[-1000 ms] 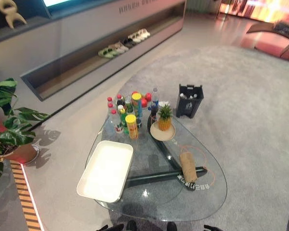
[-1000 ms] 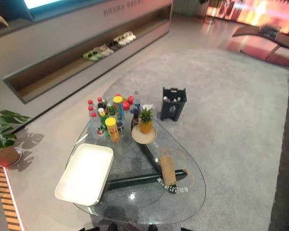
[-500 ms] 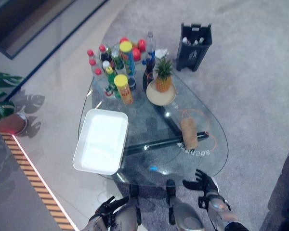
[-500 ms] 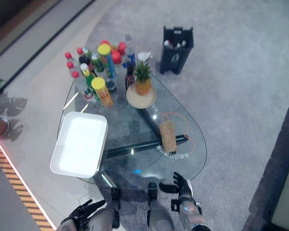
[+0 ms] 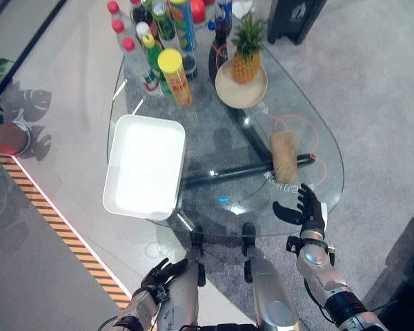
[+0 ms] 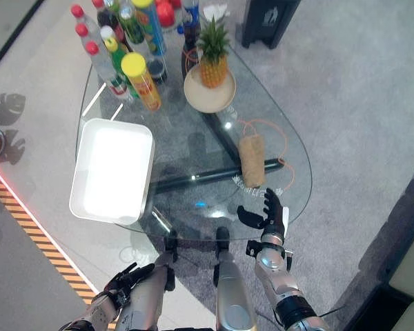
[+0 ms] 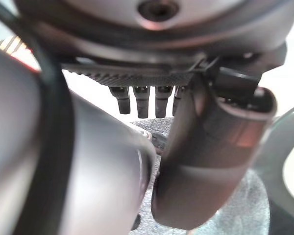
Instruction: Wipe the table with a cloth and put it in the basket.
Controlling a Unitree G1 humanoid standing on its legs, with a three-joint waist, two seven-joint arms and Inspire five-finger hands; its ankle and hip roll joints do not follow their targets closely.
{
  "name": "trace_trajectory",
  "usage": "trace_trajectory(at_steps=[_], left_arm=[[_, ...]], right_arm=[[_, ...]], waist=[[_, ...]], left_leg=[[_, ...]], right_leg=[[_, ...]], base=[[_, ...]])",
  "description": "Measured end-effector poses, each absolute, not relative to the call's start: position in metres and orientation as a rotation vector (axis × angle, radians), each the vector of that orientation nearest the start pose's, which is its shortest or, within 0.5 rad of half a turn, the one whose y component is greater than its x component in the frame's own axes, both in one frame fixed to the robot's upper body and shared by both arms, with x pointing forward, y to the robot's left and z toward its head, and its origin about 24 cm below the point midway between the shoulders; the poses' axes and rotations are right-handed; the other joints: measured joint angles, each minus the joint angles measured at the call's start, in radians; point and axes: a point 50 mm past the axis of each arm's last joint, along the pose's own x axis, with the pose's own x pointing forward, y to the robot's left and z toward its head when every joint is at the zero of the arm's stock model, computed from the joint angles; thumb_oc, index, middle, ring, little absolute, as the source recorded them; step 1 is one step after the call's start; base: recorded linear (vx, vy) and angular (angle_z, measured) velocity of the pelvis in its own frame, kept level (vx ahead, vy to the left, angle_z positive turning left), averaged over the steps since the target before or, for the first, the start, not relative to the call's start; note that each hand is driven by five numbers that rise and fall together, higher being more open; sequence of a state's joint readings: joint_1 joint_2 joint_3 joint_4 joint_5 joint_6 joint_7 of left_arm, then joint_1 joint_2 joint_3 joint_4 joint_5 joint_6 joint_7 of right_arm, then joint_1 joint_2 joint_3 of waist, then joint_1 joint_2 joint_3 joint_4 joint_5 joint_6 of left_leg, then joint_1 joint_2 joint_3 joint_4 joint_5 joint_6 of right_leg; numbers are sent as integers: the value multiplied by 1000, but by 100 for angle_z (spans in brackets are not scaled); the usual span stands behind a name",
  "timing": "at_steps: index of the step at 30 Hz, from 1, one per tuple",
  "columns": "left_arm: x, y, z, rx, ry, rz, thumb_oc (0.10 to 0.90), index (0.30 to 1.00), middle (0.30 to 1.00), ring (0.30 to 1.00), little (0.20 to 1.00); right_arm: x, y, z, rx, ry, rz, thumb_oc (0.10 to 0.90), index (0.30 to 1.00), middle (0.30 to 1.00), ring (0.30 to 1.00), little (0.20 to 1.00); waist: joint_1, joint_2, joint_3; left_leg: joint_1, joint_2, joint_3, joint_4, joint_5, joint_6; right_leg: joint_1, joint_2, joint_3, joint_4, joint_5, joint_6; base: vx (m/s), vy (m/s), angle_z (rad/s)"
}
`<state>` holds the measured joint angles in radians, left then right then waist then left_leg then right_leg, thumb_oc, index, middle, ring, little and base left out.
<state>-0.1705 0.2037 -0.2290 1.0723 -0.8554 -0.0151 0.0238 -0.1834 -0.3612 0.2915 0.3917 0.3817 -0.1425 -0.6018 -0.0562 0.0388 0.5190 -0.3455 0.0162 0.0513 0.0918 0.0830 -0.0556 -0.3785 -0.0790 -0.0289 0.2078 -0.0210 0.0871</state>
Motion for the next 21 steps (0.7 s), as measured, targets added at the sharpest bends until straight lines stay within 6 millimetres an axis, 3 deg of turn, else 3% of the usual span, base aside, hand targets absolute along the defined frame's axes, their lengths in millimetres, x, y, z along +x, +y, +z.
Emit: trace_trajectory(at_steps=[7, 21], left_arm=[[200, 195, -121, -470, 820, 314, 800, 900, 900, 900, 900], [222, 190, -100, -482, 702, 301, 800, 900, 900, 900, 900]], right_arm=[[283, -192, 47, -62, -31, -439, 800, 900, 900, 900, 900], [300, -191, 87, -98, -184, -525, 800, 900, 900, 900, 900]], waist=[[-3, 0, 6], [4, 3, 9]], left_leg=[[-116, -15, 12, 52, 1, 3], [-287, -25, 7, 118, 9, 11]], right_leg=[[-156, -17, 16, 126, -35, -2], [-340, -27, 22, 229, -48, -7]], base=[[24, 49, 0], [7, 3, 1]])
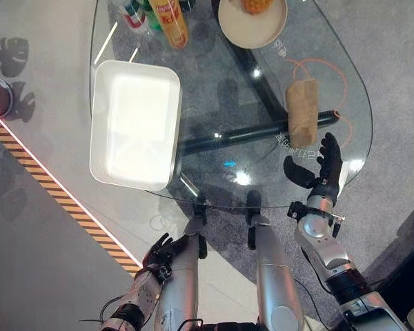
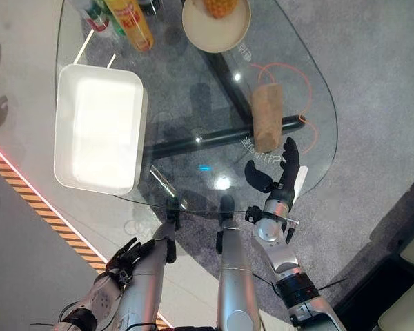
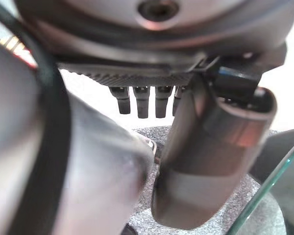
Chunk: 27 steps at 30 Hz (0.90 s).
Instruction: Wipe the table with a cloth and put it in the basket.
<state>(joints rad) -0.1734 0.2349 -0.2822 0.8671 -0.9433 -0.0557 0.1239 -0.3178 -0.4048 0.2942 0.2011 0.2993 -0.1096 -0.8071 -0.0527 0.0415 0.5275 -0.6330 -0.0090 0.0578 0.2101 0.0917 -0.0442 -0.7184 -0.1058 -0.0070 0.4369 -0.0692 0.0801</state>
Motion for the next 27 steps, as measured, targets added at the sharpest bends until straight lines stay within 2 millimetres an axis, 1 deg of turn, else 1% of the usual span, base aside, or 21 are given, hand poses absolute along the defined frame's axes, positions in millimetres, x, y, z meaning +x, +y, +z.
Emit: trace_trajectory(at_steps=[6, 7, 8, 11, 13, 27], left_arm=[[226, 190, -95, -477, 685, 297, 800, 900, 900, 900, 900], [226, 190, -94, -476, 682, 295, 800, 900, 900, 900, 900], [228, 189, -93, -477, 677, 291, 800, 900, 900, 900, 900], [232, 188, -89, -481, 658, 282, 800, 900, 900, 900, 900], [236, 187, -86, -479, 654, 285, 800, 900, 900, 900, 900], [244, 185, -77, -507, 615, 283, 800, 900, 900, 900, 900]], right_arm=[[309, -184, 113, -125, -292, -544, 800, 900, 900, 900, 900], [310, -183, 115, -123, -298, -554, 800, 900, 900, 900, 900], [313, -183, 122, -118, -319, -570, 800, 900, 900, 900, 900], [317, -184, 131, -123, -340, -605, 800, 900, 900, 900, 900], [319, -185, 137, -131, -352, -612, 800, 900, 900, 900, 900], [326, -188, 159, -138, -401, -682, 800, 900, 900, 900, 900]], waist=[[1, 2, 1], [1, 3, 2], [4, 4, 2], [9, 6, 3], [20, 7, 4], [26, 8, 4]], left_leg=[[-50, -1, -1, 15, 2, -2], [-57, -1, -1, 19, 2, -2], [-68, -1, -3, 21, 2, -2], [-98, -1, -4, 36, 2, -3], [-111, -1, -5, 39, 2, -3], [-185, -4, -7, 70, 2, -2]], right_leg=[[-56, 0, 2, 26, -4, -5], [-63, 0, 2, 31, -6, -5], [-75, 0, 2, 35, -6, -5], [-107, 0, 2, 52, -9, -9], [-122, 0, 3, 57, -10, -10], [-189, 0, 10, 70, -7, -11]], base=[[11, -19, 0], [0, 0, 0], [0, 0, 0], [0, 0, 0], [0, 0, 0], [0, 0, 0]])
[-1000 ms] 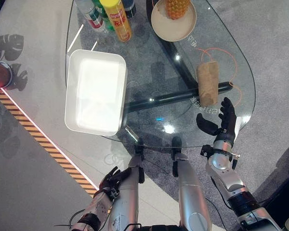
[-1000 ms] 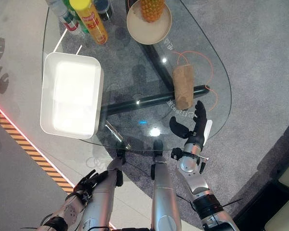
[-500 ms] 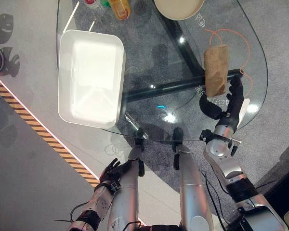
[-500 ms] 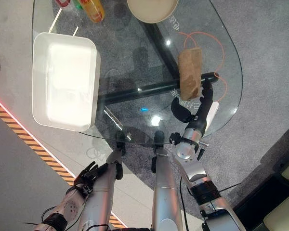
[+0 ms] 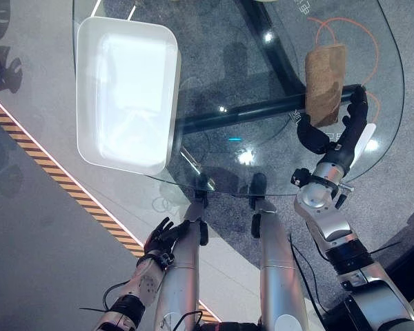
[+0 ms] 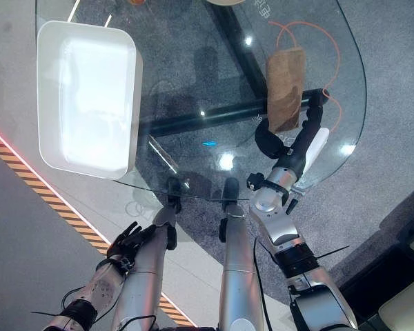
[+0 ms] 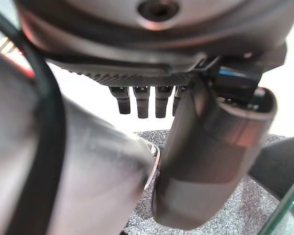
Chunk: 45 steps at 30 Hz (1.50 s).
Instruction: Wipe the table with a cloth and put it in the basket.
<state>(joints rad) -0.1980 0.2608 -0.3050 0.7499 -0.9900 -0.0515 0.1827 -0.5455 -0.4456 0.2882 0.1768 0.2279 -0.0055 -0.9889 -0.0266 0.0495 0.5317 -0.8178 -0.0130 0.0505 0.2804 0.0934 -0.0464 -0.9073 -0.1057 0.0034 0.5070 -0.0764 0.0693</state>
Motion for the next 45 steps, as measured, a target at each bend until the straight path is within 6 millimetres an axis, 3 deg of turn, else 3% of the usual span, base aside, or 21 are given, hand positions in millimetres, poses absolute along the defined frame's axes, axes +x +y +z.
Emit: trace_trajectory(at_steps=[14, 30, 32, 33, 45], left_arm=[[256, 177, -69, -506, 599, 237, 800, 900, 900, 900, 900], [262, 174, -64, -520, 599, 221, 800, 900, 900, 900, 900], [263, 173, -64, -519, 597, 218, 800, 900, 900, 900, 900], [263, 173, -64, -519, 597, 219, 800, 900, 900, 900, 900], [263, 174, -63, -522, 592, 219, 800, 900, 900, 900, 900]], right_arm=[[349, -215, 174, -217, -356, -785, 800, 900, 900, 900, 900], [359, -225, 190, -212, -302, -821, 800, 900, 900, 900, 900], [360, -225, 191, -212, -304, -822, 221, 404, 404, 404, 321], [360, -225, 192, -213, -304, -822, 100, 300, 300, 300, 200], [360, -230, 197, -236, -304, -823, 100, 300, 300, 300, 200]], waist=[[42, 6, 3], [49, 14, 7], [49, 14, 7], [49, 14, 7], [46, 14, 7]], left_leg=[[-37, -3, -9, 5, 2, -2], [-72, -5, -32, 12, 6, -7], [-75, -6, -32, 14, 6, -8], [-75, -7, -31, 14, 6, -8], [-80, -4, -31, 12, 8, -11]], right_leg=[[-35, -2, -3, 16, 0, 0], [-60, -6, -24, 23, 0, -1], [-63, -6, -24, 24, -1, -1], [-64, -7, -23, 26, -1, -1], [-75, -4, -23, 26, -3, -6]], base=[[-1, -2, 0], [0, 2, 2], [0, 4, 2], [0, 0, 0], [0, 0, 0]])
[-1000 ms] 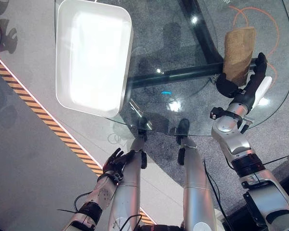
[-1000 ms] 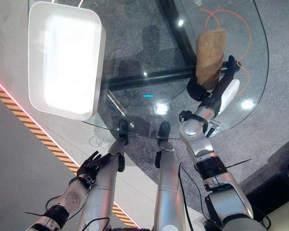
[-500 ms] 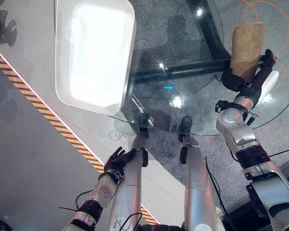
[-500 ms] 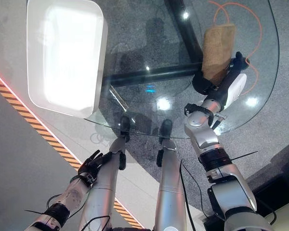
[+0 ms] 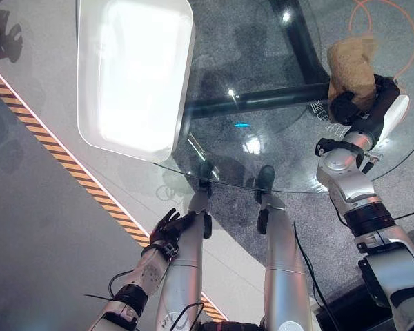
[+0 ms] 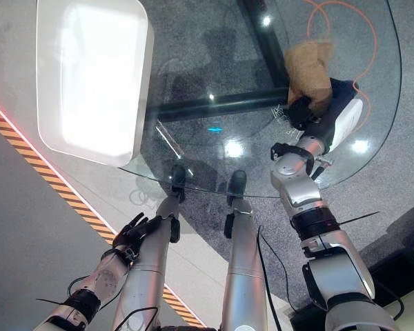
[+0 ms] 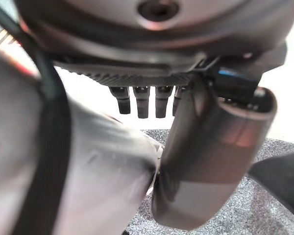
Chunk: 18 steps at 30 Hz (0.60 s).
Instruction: Wipe the table with a cloth and put it in the basket.
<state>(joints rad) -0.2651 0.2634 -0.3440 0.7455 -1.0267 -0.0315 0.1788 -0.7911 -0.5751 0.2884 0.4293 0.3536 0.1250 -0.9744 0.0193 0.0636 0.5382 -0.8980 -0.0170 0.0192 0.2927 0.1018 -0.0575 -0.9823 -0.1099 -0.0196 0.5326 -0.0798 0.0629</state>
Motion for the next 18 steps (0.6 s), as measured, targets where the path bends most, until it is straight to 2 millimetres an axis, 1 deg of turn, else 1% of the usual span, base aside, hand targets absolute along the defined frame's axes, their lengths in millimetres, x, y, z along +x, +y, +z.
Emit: trace_trajectory(at_steps=[5, 13, 18], left_arm=[[263, 174, -63, -525, 587, 212, 800, 900, 900, 900, 900], [264, 173, -63, -527, 584, 212, 800, 900, 900, 900, 900], [264, 173, -63, -528, 584, 212, 800, 900, 900, 900, 900]], right_arm=[[359, -230, 196, -234, -305, -821, 100, 300, 300, 300, 200], [354, -223, 187, -251, -302, -807, 100, 300, 300, 300, 200], [353, -223, 184, -266, -303, -812, 100, 300, 300, 300, 200]], waist=[[0, 0, 0], [0, 0, 0], [0, 0, 0]], left_leg=[[0, 0, 0, 0, 0, 0], [0, 0, 0, 1, 0, 0], [0, 0, 0, 1, 0, 0]], right_leg=[[0, 0, 0, 2, 0, 0], [1, 0, 0, 4, 0, 0], [1, 0, 0, 4, 0, 0]], base=[[0, 0, 0], [0, 0, 0], [0, 0, 0]])
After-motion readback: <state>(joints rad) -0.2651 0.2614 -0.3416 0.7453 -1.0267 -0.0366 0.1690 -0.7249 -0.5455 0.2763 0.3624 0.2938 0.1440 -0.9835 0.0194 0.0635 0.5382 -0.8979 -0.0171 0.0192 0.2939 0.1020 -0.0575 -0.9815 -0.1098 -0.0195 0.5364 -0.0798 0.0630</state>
